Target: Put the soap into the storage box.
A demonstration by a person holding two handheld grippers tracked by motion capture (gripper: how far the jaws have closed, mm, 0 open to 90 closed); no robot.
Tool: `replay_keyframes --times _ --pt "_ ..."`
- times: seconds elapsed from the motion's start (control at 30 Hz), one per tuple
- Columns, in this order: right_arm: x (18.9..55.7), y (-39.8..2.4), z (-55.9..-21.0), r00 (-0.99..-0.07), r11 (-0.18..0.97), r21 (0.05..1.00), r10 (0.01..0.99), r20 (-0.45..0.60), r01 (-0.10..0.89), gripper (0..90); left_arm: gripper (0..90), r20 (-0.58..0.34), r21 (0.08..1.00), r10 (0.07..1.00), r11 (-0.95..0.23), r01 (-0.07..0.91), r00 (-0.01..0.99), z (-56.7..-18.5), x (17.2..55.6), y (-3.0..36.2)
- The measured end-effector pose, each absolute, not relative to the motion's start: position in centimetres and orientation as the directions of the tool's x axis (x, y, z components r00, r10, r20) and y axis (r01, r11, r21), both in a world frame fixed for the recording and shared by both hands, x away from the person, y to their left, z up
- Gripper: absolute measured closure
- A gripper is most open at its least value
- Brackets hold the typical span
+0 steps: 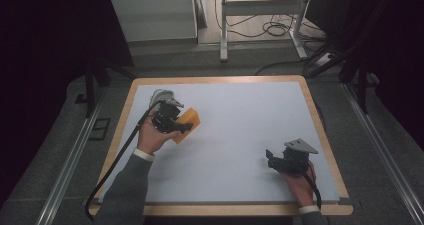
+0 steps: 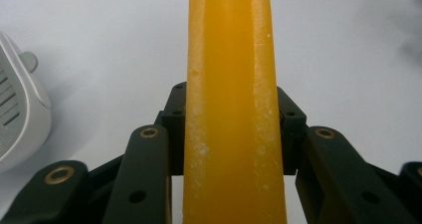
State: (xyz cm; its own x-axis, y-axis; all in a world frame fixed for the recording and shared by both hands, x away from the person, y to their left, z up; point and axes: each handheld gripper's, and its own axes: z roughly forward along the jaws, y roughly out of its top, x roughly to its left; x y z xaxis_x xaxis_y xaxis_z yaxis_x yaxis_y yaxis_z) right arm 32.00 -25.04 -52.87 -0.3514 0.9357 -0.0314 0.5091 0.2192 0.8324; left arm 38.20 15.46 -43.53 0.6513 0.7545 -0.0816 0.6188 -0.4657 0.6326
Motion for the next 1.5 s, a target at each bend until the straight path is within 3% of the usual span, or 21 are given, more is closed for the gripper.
replay_keyframes --times 1.5 --pt "32.0 -25.0 -52.9 -0.349 0.223 0.831 0.936 -0.037 0.509 10.4 61.0 -0.113 0.629 0.824 -0.374 0.682 0.556 -43.7 42.9 18.4"
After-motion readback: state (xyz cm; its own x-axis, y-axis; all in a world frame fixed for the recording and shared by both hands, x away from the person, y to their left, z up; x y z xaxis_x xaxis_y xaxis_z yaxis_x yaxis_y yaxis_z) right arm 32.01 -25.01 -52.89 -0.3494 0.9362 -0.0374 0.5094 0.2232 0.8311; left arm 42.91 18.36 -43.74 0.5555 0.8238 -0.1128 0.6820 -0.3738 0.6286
